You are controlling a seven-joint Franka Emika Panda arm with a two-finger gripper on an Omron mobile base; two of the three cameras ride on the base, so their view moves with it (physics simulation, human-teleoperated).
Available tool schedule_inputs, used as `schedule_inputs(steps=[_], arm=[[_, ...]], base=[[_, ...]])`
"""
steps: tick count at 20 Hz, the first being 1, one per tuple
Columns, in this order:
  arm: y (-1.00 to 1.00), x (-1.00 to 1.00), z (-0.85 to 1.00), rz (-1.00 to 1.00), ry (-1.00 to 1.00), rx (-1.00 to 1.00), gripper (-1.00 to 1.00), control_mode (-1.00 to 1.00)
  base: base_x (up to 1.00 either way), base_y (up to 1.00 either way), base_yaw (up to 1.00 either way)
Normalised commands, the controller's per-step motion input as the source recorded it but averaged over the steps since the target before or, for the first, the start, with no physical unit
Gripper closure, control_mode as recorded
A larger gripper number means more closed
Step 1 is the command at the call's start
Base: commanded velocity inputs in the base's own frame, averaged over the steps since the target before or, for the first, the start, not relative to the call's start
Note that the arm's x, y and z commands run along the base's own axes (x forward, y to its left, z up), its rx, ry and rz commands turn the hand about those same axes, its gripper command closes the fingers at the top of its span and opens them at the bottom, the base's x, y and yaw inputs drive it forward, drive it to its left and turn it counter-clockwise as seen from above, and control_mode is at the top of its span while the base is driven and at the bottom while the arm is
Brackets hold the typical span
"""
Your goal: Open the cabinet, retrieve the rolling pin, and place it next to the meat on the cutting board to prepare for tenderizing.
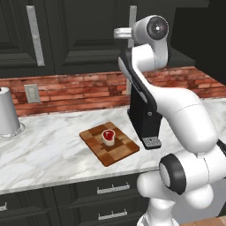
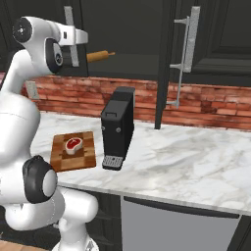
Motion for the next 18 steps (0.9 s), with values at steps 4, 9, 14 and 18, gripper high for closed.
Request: schedule_inputs(steps=[4, 9, 14, 18], arm=[[0.07, 0.59, -0.02, 0.03, 0.03, 0.00, -1.00, -1.00], [0.09, 0.32, -0.07, 0.04, 0.03, 0.00, 1.00, -1.00], [0.00, 0.14, 0.00, 0.02, 0.00, 0.00, 1.00, -1.00], [0.01, 0.28, -0.01, 0.00, 0.03, 0.00, 1.00, -1.00]], base=[[0.00, 0.00, 0.00], [0.00, 0.00, 0.00], [0.00, 0.00, 0.00], [0.00, 0.00, 0.00]])
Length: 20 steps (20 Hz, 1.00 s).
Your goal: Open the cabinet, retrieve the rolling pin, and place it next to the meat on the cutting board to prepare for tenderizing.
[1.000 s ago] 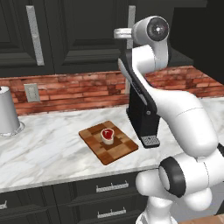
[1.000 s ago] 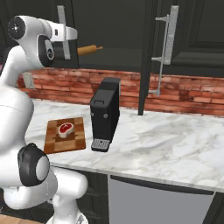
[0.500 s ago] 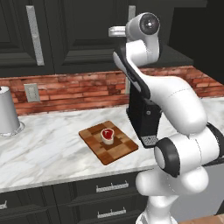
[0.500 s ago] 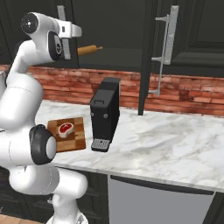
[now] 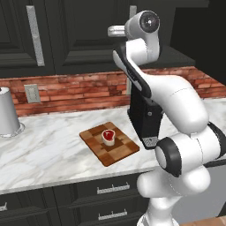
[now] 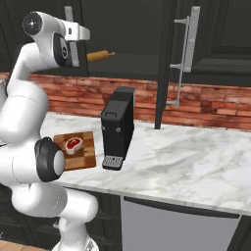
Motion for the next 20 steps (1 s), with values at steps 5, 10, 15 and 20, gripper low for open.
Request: schedule_inputs(steps=[5, 10, 15, 20], arm=[[0.04, 0.10, -0.01, 0.01, 0.04, 0.00, 1.00, -1.00], [0.02, 0.02, -0.05, 0.03, 0.00, 0.00, 1.00, -1.00], [0.38, -0.82, 0.00, 0.01, 0.00, -0.01, 1.00, -1.00], [0.53, -1.00, 0.00, 0.00, -0.03, 0.00, 1.00, -1.00]], base=[[0.00, 0.00, 0.00], [0.00, 0.00, 0.00], [0.00, 0.00, 0.00], [0.00, 0.00, 0.00]])
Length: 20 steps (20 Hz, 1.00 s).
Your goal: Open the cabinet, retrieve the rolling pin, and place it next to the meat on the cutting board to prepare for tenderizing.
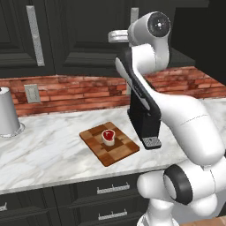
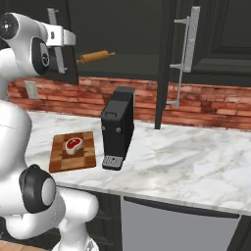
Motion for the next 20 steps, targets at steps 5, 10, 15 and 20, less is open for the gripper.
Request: schedule_inputs(steps=[5, 10, 15, 20], arm=[[0.61, -0.86, -0.11, 0.00, -0.01, 0.00, 1.00, -1.00], [0.86, -0.74, -0.24, 0.00, -0.01, 0.00, 1.00, -1.00], [0.20, -0.46, -0.05, 0.02, 0.00, 0.07, -1.00, -1.00], [-0.70, -0.47, 0.21, 0.11, -0.02, 0.16, -1.00, -1.00]], base=[[0.00, 0.00, 0.00], [0.00, 0.00, 0.00], [0.00, 0.00, 0.00], [0.00, 0.00, 0.00]])
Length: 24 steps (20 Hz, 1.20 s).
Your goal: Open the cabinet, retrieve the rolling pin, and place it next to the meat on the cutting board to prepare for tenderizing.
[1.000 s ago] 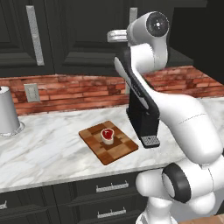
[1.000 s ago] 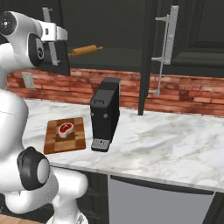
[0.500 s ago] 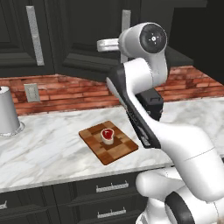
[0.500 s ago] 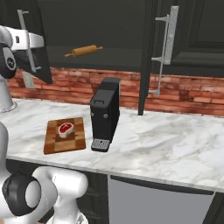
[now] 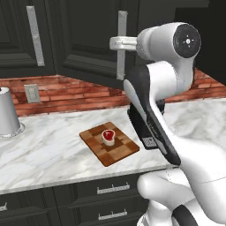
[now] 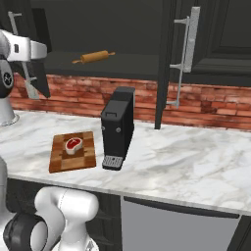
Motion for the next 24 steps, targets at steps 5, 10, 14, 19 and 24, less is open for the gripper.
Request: schedule_inputs(steps=[5, 10, 14, 19, 24], arm=[[-0.93, -0.41, 0.28, 0.17, 0.00, 0.17, -1.00, -1.00], [-0.73, -0.03, -0.24, 0.17, -0.02, 0.16, -1.00, -1.00], [-0.37, 0.12, -0.33, 0.14, 0.01, 0.15, -1.00, -1.00], [-0.01, 0.67, -0.16, 0.14, 0.14, 0.19, -1.00, -1.00], [0.04, 0.56, -0.07, 0.16, 0.21, 0.18, -1.00, -1.00]], base=[[0.00, 0.00, 0.00], [0.00, 0.00, 0.00], [0.00, 0.00, 0.00], [0.00, 0.00, 0.00], [0.00, 0.00, 0.00]])
